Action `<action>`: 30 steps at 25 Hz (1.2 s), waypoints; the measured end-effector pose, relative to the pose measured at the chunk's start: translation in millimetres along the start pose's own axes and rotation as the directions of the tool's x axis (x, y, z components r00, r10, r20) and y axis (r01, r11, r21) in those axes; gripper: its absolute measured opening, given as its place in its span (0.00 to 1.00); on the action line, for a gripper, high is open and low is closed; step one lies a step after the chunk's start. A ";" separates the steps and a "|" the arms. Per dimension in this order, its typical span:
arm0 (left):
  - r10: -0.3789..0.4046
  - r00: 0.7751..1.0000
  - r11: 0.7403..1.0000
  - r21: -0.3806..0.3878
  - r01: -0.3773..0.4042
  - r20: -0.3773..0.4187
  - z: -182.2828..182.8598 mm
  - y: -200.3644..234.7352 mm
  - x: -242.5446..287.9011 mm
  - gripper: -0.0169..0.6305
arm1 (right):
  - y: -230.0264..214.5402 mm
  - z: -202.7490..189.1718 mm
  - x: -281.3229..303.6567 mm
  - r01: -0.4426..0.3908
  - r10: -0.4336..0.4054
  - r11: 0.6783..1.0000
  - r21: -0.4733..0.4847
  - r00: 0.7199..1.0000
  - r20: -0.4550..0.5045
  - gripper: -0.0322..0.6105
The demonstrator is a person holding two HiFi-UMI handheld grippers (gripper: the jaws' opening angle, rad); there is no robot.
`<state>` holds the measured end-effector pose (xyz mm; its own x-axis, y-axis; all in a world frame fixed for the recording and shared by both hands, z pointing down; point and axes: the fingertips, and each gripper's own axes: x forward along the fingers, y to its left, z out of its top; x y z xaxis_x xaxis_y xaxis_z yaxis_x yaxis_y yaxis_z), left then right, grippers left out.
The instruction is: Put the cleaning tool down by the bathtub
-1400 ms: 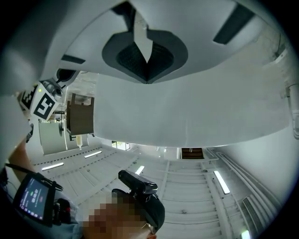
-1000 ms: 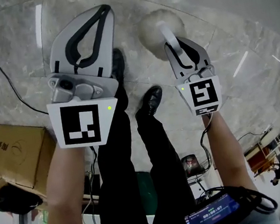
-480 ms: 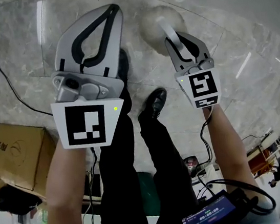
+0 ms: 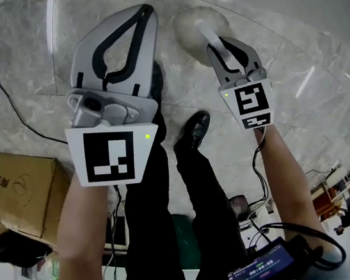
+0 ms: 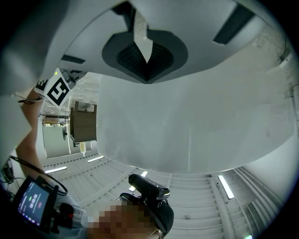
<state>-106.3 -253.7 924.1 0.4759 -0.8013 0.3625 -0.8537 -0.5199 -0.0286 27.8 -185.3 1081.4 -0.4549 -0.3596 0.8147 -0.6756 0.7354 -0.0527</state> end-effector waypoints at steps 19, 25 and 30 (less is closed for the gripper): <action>0.020 0.999 1.000 0.006 -0.020 0.030 32.8 -5.8 -7.5 0.05 | -4.5 43.7 -28.2 0.021 -0.019 0.999 -0.028 0.997 0.075 0.23; 0.044 0.998 0.999 -0.009 -0.043 0.055 73.1 -7.8 -18.4 0.05 | -5.1 95.9 -74.6 0.048 -0.047 0.999 -0.002 0.984 0.171 0.22; 0.074 0.992 0.997 -0.037 -0.071 0.098 126.2 -4.8 -33.8 0.05 | -10.8 166.7 -134.3 0.098 -0.089 0.995 -0.004 0.924 0.372 0.19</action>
<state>-91.7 -261.5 794.4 0.4295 -0.8628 0.2667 -0.8926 -0.4503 -0.0194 -0.5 -240.6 876.3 -0.5761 -0.6116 0.5423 -0.7146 0.6990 0.0292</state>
